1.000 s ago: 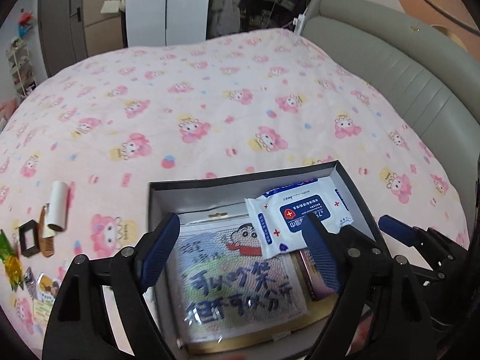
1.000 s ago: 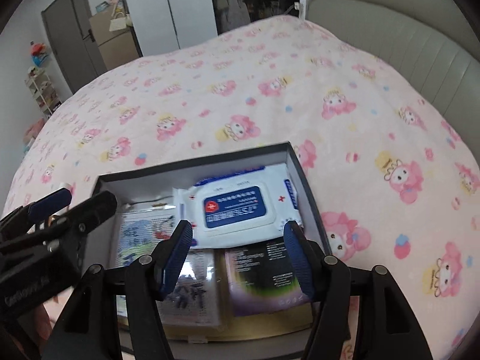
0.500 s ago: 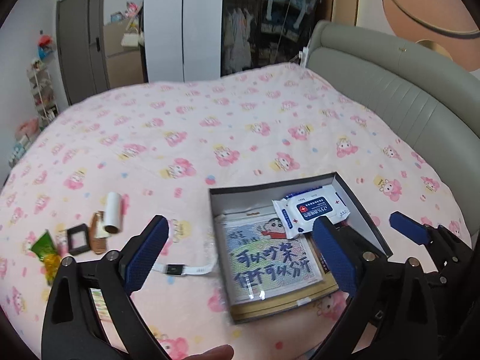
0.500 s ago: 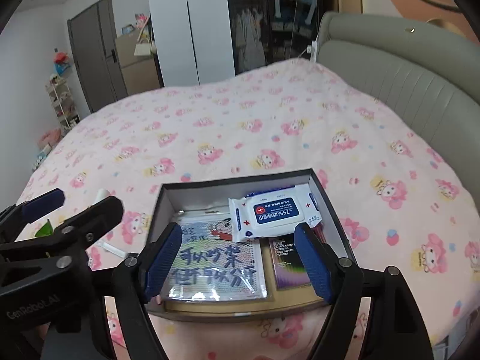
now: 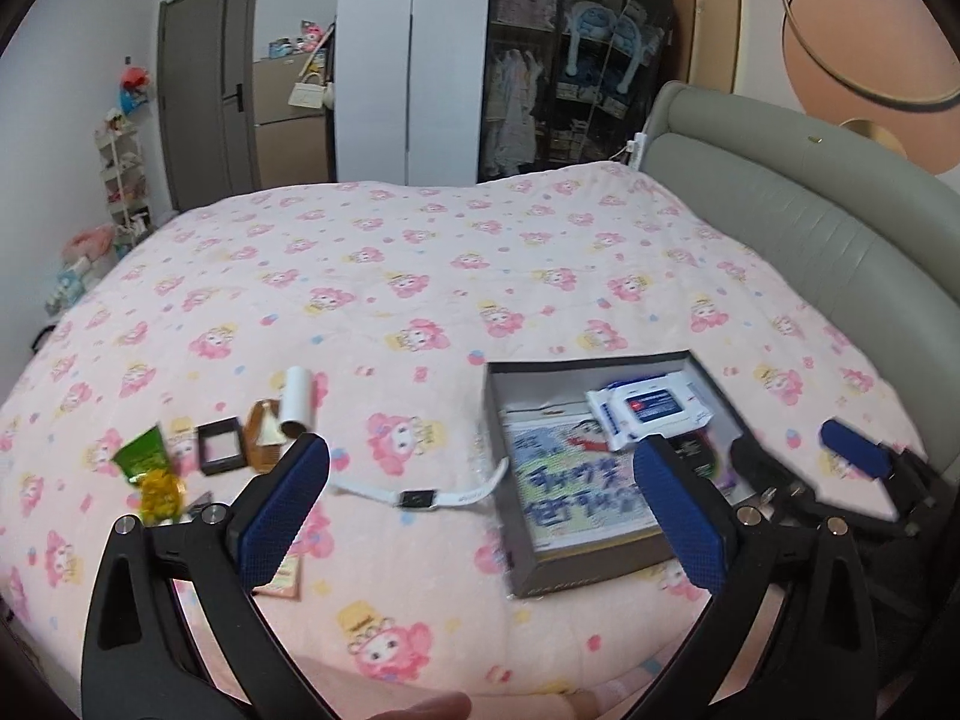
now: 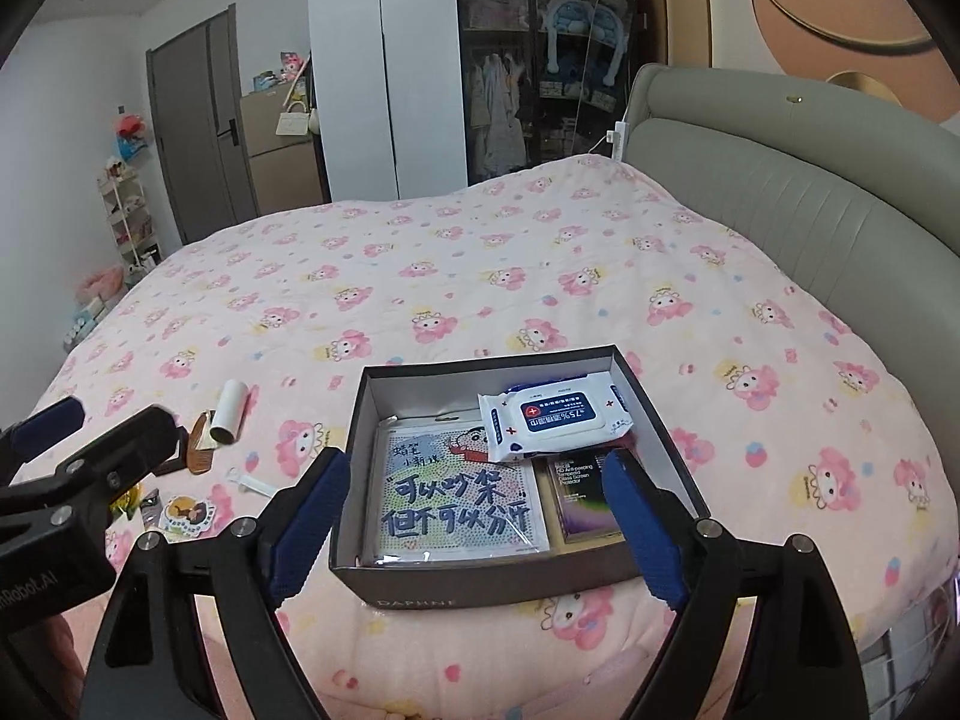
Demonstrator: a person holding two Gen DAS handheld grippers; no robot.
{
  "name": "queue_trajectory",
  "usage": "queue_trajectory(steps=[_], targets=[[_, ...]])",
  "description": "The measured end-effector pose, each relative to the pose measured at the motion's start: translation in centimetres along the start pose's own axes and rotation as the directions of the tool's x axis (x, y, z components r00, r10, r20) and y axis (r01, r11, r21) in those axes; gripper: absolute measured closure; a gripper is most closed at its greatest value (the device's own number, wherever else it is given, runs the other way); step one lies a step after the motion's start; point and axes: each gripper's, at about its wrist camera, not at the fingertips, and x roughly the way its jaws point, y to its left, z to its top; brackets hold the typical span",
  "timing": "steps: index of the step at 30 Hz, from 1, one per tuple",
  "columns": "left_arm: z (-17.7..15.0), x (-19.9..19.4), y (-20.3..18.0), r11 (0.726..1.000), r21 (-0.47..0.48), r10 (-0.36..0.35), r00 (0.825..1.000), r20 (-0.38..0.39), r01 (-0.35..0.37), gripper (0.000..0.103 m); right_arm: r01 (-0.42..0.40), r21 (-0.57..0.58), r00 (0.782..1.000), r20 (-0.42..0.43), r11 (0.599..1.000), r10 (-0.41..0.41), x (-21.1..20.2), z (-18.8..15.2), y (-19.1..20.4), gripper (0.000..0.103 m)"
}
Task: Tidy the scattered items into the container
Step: 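Open the right gripper and withdraw it from the black box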
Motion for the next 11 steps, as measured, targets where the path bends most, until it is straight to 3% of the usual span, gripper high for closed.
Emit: queue_trajectory(steps=[11], targets=[[-1.6,-0.8,1.1,1.0,0.001,-0.001,1.0,-0.01,0.001,0.001,-0.014,-0.041,1.0,0.016,0.999,0.015,-0.8,-0.5,2.0,0.018]])
